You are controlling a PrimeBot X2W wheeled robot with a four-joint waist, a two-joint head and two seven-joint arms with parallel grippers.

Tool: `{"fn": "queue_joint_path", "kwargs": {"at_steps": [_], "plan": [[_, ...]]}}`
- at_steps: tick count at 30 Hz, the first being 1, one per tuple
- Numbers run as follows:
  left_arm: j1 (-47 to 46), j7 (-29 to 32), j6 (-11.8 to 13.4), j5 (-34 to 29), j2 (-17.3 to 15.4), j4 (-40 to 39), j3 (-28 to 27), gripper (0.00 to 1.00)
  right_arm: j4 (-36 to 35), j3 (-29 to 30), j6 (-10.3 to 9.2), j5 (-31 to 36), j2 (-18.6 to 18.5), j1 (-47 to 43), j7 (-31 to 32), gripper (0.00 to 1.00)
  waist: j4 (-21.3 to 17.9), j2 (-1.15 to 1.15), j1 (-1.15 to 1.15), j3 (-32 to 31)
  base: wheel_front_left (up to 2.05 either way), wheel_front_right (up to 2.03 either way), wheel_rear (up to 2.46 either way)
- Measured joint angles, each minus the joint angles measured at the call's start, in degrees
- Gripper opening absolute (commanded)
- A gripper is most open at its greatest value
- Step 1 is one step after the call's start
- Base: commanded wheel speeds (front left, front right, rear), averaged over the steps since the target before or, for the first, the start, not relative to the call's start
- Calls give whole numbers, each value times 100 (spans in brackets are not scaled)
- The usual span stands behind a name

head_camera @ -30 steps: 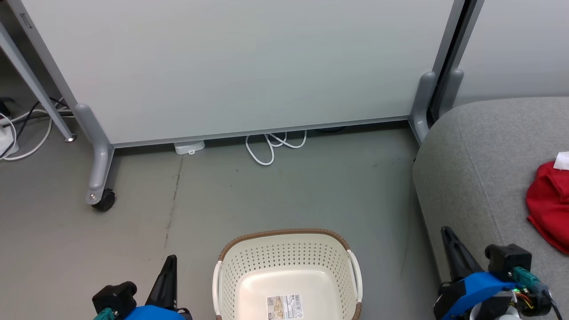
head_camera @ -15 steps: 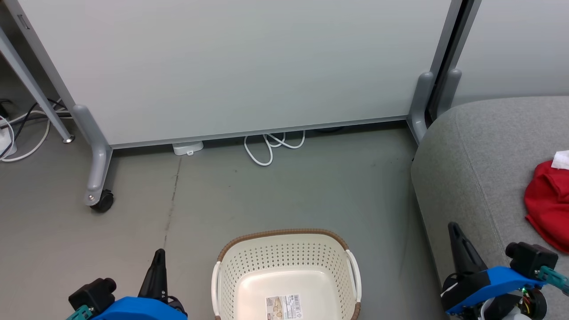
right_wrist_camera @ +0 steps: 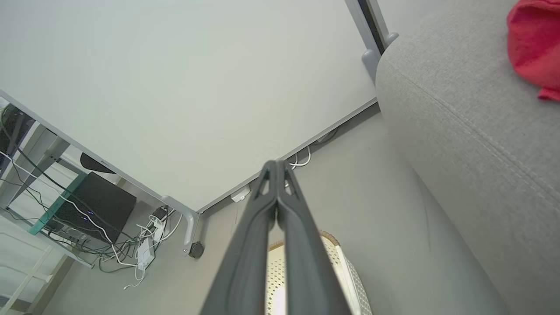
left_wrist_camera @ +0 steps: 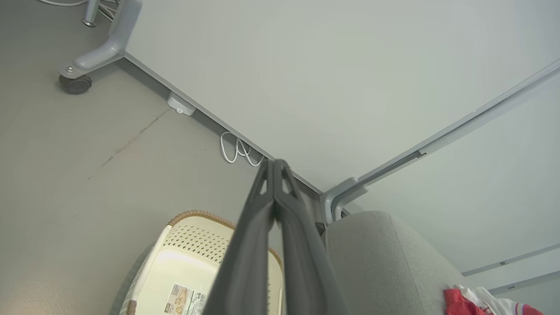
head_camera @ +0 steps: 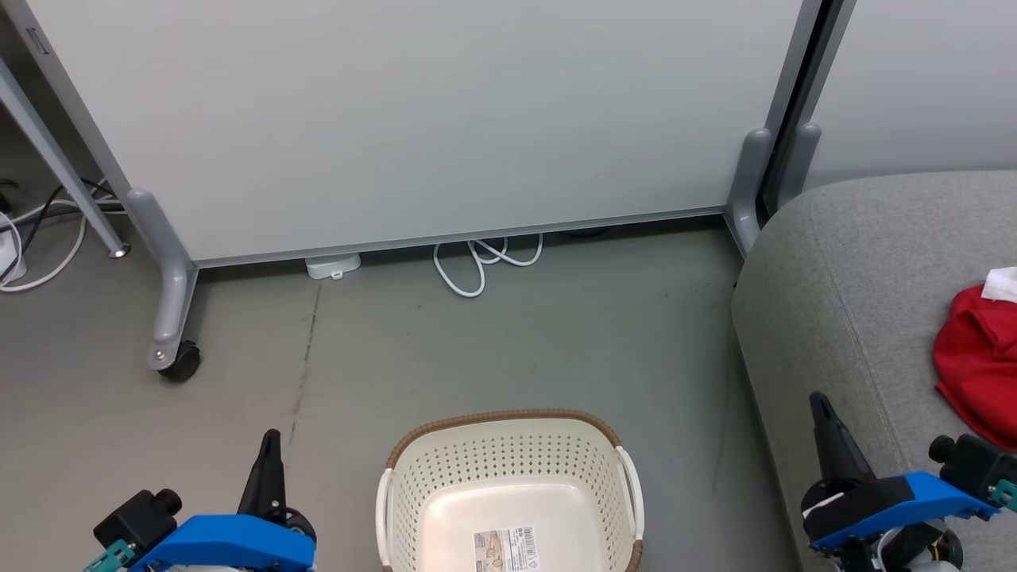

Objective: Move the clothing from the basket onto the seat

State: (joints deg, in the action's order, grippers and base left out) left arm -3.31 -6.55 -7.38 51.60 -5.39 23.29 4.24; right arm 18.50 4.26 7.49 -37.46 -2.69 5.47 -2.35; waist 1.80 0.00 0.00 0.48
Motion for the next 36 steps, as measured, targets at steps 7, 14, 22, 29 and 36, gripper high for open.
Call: {"fn": "queue_joint_path", "kwargs": {"at_steps": [7, 14, 22, 29, 36], "plan": [[-15, 151, 0, 432, 22, -99, -123, 0, -45, 26, -1, -578, 0, 1, 86, 0, -14, 0, 0, -3, 0, 0, 0], [-38, 280, 0, 839, 47, -190, -216, 0, -90, 49, -1, -1145, 0, 3, 186, 0, -27, 0, 0, -5, 0, 0, 0], [-66, 415, 0, 1280, 71, -290, -344, 0, -134, 78, -1, -1725, -1, 7, 281, 0, -43, 0, 0, -7, 0, 0, 0], [-102, 530, 0, 1631, 100, -370, -428, 0, -170, 94, -1, -2203, -1, 11, 352, 0, -56, 0, 0, -9, 0, 0, 0], [-127, 644, 0, 1963, 121, -445, -527, 0, -212, 113, -1, -2641, -1, 13, 432, 0, -70, 0, 0, -12, 0, 0, 0]]}}
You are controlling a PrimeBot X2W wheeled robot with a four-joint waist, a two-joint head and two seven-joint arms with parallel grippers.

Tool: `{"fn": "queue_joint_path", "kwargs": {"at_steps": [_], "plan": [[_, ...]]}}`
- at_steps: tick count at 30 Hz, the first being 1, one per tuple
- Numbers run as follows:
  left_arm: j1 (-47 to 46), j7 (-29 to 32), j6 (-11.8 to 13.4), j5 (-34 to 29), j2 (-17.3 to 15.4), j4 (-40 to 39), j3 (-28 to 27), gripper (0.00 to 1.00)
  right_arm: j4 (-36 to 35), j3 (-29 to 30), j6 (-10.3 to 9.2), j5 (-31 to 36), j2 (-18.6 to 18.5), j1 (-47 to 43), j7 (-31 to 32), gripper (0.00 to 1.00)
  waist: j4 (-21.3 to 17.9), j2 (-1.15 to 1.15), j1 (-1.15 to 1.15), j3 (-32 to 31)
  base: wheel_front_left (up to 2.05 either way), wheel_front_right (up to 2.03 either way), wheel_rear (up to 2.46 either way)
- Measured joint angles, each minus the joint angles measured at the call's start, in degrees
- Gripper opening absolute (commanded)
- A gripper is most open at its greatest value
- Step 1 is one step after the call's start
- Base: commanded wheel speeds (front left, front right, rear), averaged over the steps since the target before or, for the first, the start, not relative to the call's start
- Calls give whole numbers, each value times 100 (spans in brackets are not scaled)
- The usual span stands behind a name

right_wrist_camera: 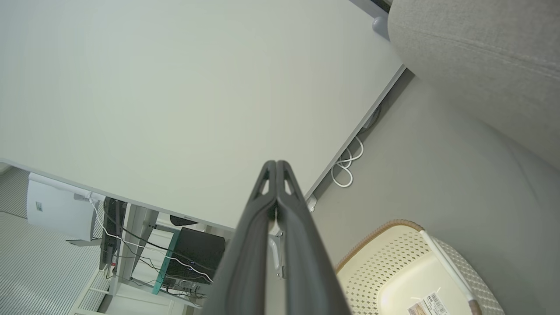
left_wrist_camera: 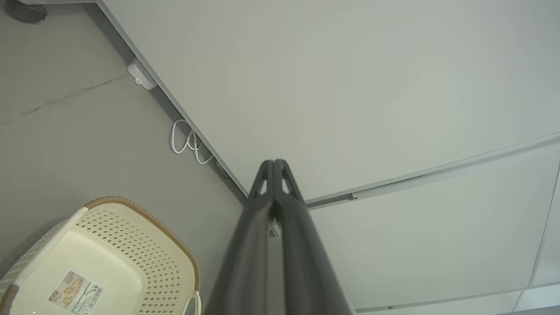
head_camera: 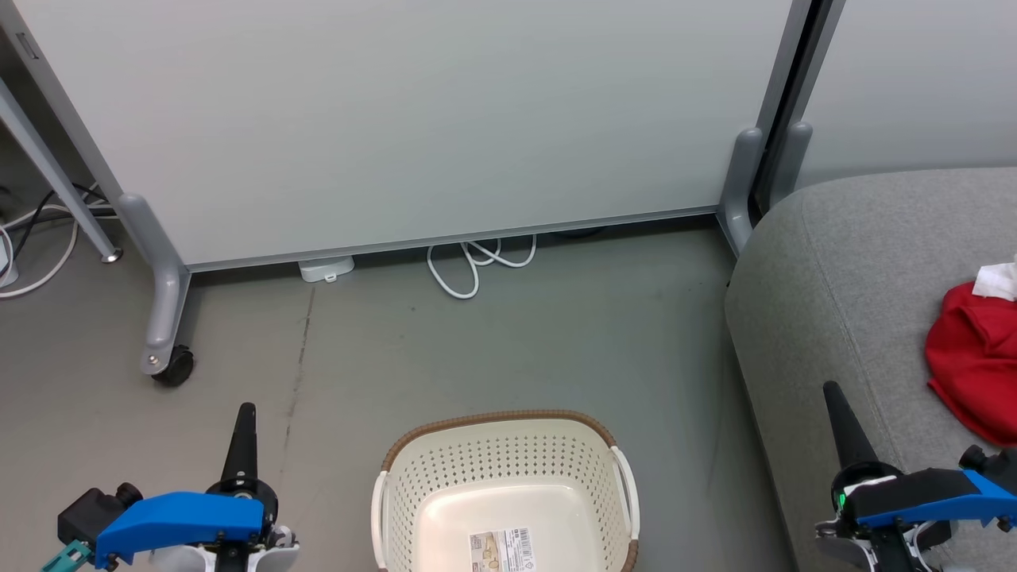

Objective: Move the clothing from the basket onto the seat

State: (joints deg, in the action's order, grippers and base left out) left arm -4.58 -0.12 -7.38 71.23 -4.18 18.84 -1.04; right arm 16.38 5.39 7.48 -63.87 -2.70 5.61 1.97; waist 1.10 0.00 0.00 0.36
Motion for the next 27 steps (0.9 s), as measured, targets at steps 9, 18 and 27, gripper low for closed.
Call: {"fn": "queue_joint_path", "kwargs": {"at_steps": [9, 18, 27], "plan": [[-23, 116, 0, 402, 29, -89, -98, 0, -42, 22, 0, -543, -1, 3, 84, 0, -17, 0, 0, -3, 0, 0, 0], [-38, 240, 0, 768, 49, -172, -199, 0, -80, 41, 0, -1038, -1, 5, 156, 0, -35, 0, 0, -6, 0, 0, 0], [-58, 355, 0, 1111, 73, -248, -287, 0, -116, 59, 0, -1491, -2, 8, 247, 0, -52, 0, 0, -9, 0, 0, 0]]}}
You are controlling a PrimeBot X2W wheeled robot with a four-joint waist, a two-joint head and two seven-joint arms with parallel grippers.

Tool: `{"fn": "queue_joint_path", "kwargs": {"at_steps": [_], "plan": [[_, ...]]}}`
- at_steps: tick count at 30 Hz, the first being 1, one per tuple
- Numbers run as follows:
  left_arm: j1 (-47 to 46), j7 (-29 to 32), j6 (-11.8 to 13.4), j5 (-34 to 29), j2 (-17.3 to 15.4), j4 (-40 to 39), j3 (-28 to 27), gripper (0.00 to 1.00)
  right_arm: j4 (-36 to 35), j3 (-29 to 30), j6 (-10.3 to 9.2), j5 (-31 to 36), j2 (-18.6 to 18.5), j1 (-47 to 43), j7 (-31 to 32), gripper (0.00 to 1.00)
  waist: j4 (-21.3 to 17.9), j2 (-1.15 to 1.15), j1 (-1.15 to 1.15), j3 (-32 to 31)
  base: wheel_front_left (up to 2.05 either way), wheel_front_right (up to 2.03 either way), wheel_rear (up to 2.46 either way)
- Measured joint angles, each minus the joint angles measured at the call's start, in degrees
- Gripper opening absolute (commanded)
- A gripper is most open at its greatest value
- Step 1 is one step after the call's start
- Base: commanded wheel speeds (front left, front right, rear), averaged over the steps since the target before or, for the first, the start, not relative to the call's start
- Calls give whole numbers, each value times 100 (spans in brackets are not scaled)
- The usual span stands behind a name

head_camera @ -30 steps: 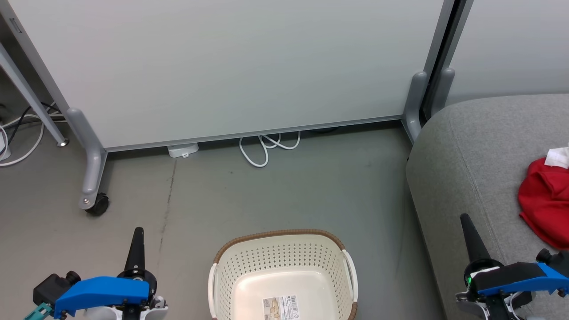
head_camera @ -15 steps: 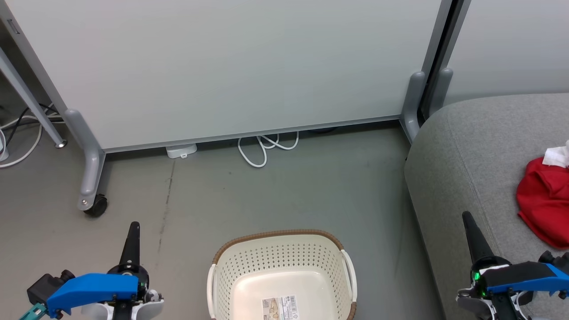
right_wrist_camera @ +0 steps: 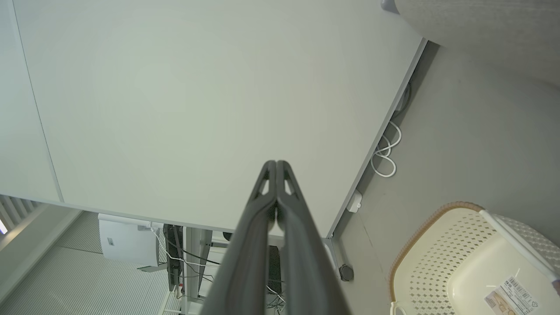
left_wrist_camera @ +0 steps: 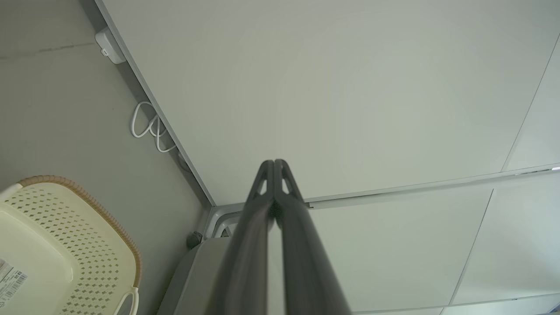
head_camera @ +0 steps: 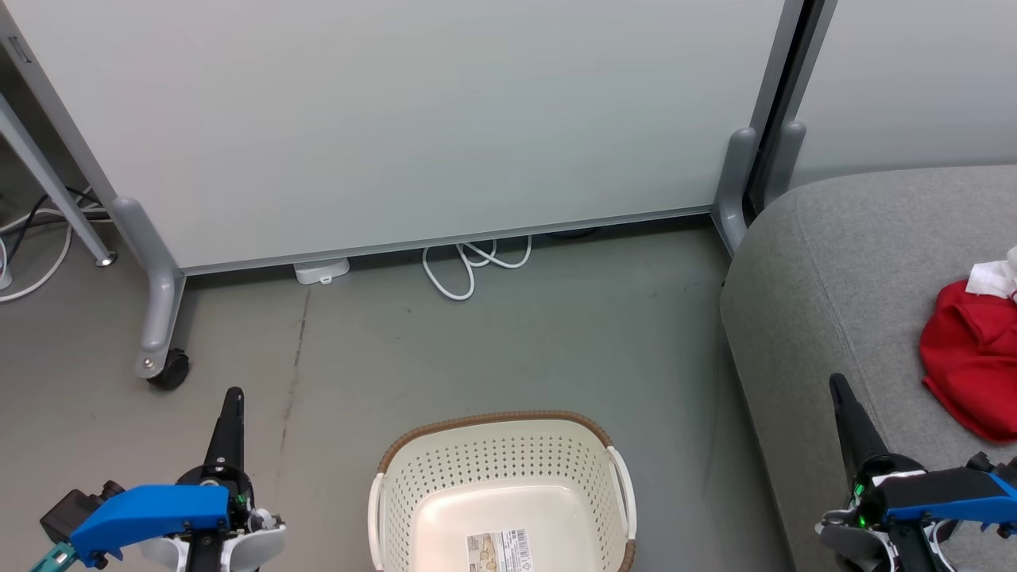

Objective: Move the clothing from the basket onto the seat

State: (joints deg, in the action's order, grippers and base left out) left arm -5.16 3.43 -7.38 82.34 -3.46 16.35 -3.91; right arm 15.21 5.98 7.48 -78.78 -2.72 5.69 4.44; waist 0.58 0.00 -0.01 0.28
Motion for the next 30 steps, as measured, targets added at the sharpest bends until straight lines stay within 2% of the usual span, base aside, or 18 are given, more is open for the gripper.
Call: {"fn": "queue_joint_path", "kwargs": {"at_steps": [30], "plan": [[-68, 308, 0, 972, 55, -223, -266, 0, -110, 51, 0, -1325, -2, 9, 204, 0, -58, 0, 1, -10, 0, 0, 0]]}}
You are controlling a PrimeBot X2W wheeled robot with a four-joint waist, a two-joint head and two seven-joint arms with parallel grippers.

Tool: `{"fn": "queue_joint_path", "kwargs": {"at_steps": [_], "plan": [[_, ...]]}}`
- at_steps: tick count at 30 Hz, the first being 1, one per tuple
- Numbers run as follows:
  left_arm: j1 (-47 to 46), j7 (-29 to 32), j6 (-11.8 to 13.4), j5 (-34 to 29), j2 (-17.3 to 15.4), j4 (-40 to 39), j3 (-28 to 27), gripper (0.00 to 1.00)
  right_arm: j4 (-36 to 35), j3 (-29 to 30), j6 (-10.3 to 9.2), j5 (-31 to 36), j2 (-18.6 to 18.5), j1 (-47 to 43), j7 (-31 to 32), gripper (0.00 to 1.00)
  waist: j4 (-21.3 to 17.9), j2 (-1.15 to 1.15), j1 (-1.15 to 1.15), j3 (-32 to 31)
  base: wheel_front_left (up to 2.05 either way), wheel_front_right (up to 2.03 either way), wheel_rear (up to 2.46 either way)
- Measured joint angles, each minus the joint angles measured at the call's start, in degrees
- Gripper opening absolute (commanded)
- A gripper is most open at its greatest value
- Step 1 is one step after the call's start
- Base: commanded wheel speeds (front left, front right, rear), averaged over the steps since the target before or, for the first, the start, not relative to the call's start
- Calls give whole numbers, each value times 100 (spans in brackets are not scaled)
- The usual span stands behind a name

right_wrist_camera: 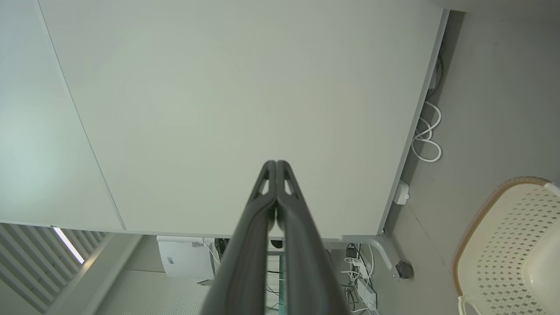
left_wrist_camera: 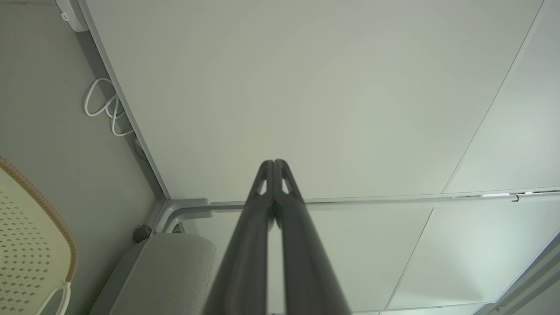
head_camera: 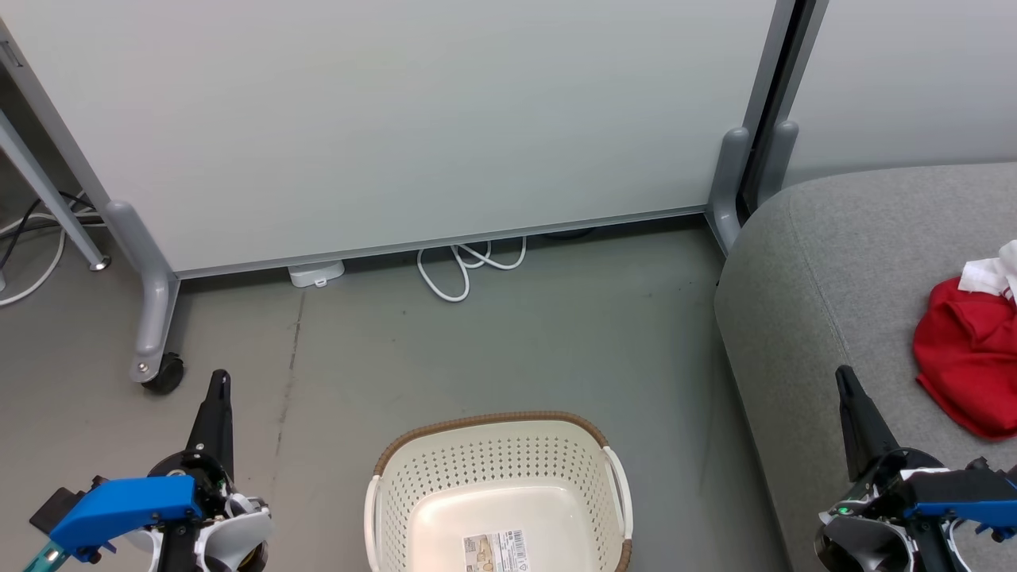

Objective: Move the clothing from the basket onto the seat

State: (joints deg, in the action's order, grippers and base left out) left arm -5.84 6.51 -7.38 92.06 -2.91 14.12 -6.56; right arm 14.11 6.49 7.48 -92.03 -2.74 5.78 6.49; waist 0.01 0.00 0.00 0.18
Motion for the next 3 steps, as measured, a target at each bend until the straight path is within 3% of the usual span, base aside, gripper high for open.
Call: {"fn": "queue_joint_path", "kwargs": {"at_steps": [3], "plan": [[-9, 3, 0, 23, 1, -4, -3, 0, -2, 1, 0, -31, 0, 1, 1, 0, -1, 0, 0, 0, 0, 0, 0]]}}
